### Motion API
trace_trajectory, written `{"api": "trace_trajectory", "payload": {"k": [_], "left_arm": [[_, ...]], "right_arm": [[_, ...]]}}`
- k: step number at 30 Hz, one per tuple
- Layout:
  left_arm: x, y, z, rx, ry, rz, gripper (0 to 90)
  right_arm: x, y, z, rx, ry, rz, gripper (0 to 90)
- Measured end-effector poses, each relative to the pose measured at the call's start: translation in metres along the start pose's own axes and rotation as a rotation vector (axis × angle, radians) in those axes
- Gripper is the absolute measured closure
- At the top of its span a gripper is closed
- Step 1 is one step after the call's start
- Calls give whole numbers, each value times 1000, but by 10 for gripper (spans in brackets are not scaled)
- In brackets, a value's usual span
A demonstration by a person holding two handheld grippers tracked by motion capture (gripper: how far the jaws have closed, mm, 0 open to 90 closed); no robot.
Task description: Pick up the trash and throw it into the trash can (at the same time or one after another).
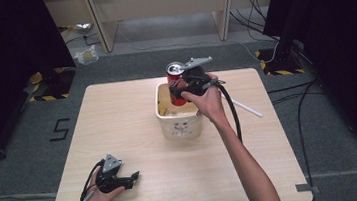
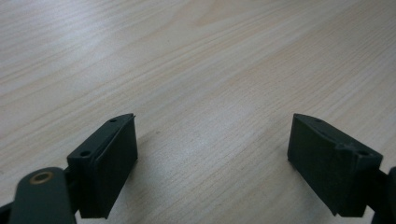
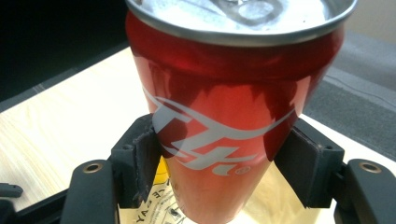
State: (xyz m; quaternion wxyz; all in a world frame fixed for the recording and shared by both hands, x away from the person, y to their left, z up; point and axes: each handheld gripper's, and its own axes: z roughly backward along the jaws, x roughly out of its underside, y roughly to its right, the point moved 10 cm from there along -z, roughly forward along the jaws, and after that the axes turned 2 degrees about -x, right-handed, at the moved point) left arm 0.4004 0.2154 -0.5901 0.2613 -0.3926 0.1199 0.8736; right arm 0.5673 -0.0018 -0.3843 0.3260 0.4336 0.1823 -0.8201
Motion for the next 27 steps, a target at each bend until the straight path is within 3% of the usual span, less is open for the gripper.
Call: {"api": "trace_trajectory", "payload": {"k": [8, 21, 27], "left_arm": [[0, 0, 0, 4, -6, -2, 153], [0, 0, 0, 3, -1, 0, 153], [0, 1, 0, 3, -1, 0, 153]], "right_arm": [[9, -6, -22, -11, -52, -2, 338], [31, -20, -54, -38, -187, 8, 338], [36, -22, -60, -45, -214, 10, 337]]}}
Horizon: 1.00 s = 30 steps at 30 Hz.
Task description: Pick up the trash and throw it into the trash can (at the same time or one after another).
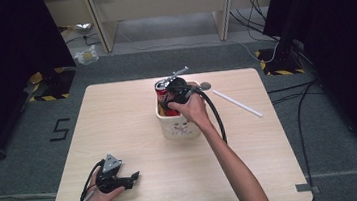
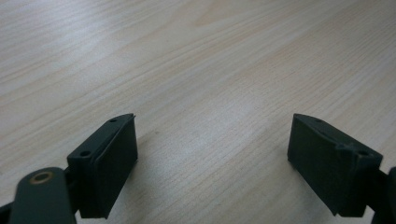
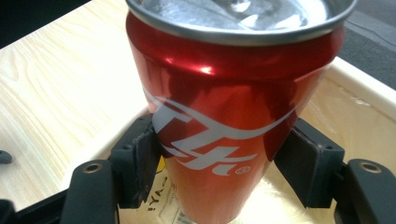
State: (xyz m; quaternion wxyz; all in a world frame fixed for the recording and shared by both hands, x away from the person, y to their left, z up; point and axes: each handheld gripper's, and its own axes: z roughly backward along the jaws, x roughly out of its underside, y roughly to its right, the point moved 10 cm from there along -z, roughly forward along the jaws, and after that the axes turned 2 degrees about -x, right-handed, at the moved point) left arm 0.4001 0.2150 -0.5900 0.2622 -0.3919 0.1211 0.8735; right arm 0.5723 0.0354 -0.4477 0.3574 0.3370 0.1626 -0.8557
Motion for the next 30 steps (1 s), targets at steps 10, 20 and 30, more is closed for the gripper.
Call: {"api": "trace_trajectory", "payload": {"k": [10, 20, 30], "left_arm": [[0, 0, 0, -1, 0, -2, 153], [0, 0, 1, 1, -6, -4, 153], [0, 0, 1, 2, -7, -5, 153]], "right_arm": [[2, -1, -3, -17, -1, -13, 287], [-7, 6, 27, 6, 80, -24, 215], [-2, 35, 58, 74, 127, -47, 208]]}}
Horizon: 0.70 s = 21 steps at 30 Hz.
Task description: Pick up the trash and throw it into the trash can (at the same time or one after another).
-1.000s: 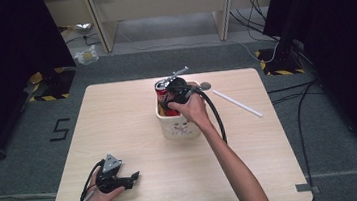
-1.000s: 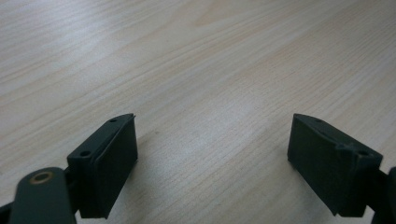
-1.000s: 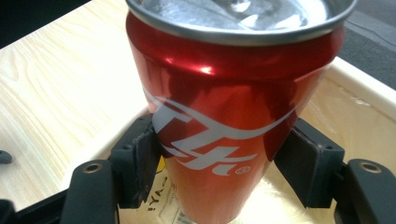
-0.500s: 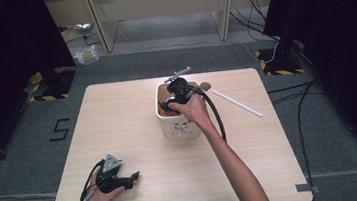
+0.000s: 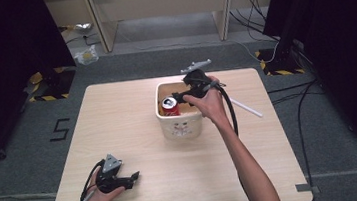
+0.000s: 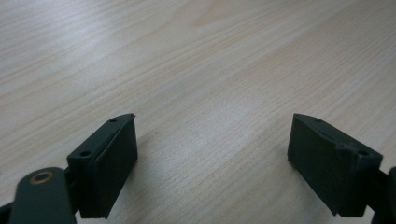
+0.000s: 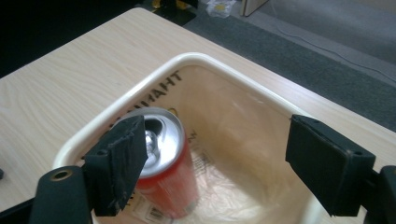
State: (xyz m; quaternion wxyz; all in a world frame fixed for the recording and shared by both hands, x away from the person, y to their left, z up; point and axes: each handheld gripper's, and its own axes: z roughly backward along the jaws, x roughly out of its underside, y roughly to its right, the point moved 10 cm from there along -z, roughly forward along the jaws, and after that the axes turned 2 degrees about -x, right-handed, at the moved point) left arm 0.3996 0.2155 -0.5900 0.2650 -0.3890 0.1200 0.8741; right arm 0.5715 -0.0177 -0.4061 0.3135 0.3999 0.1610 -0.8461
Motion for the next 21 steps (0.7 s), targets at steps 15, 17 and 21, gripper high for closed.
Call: {"api": "trace_trajectory", "payload": {"k": [15, 17, 21], "left_arm": [[0, 0, 0, -1, 3, 3, 153], [0, 0, 0, -1, 3, 3, 153], [0, 0, 0, -1, 3, 3, 153]], "right_arm": [[16, 46, 37, 57, 78, -66, 234], [20, 52, 41, 67, 83, -72, 238], [26, 66, 48, 88, 100, -95, 243]]}}
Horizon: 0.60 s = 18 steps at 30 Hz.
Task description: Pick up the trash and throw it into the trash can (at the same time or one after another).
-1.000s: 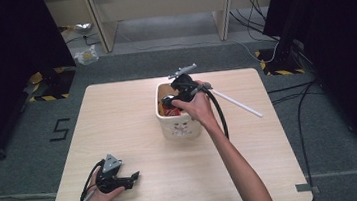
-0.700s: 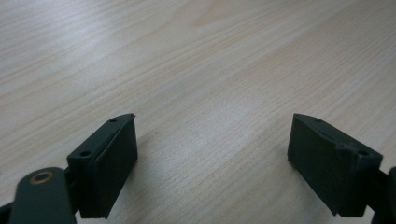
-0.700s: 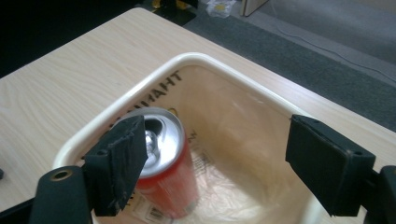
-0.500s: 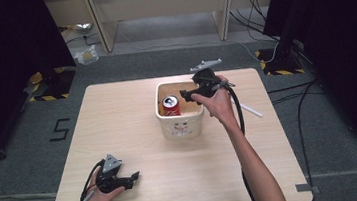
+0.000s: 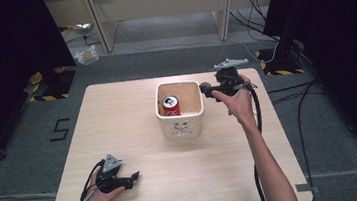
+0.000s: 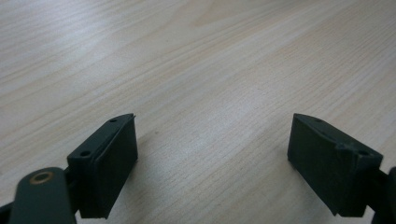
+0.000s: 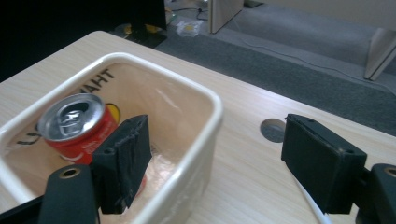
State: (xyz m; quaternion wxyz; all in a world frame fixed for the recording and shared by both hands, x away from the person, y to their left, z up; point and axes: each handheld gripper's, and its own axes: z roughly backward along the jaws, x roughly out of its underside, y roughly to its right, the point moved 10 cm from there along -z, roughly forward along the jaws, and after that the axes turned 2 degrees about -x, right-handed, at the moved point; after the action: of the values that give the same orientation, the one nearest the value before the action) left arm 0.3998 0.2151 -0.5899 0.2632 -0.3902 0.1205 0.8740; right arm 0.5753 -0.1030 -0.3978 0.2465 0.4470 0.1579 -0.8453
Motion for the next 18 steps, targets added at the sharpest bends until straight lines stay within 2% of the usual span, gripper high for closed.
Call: {"api": "trace_trajectory", "payload": {"k": [6, 11, 18], "left_arm": [[0, 0, 0, 0, 0, 0, 152], [0, 0, 0, -1, 0, 0, 152], [0, 0, 0, 0, 0, 0, 152]], "right_arm": [[9, 24, 5, 37, 2, -25, 248], [24, 47, 5, 79, -13, -45, 256], [38, 66, 3, 112, -33, -39, 267]]}}
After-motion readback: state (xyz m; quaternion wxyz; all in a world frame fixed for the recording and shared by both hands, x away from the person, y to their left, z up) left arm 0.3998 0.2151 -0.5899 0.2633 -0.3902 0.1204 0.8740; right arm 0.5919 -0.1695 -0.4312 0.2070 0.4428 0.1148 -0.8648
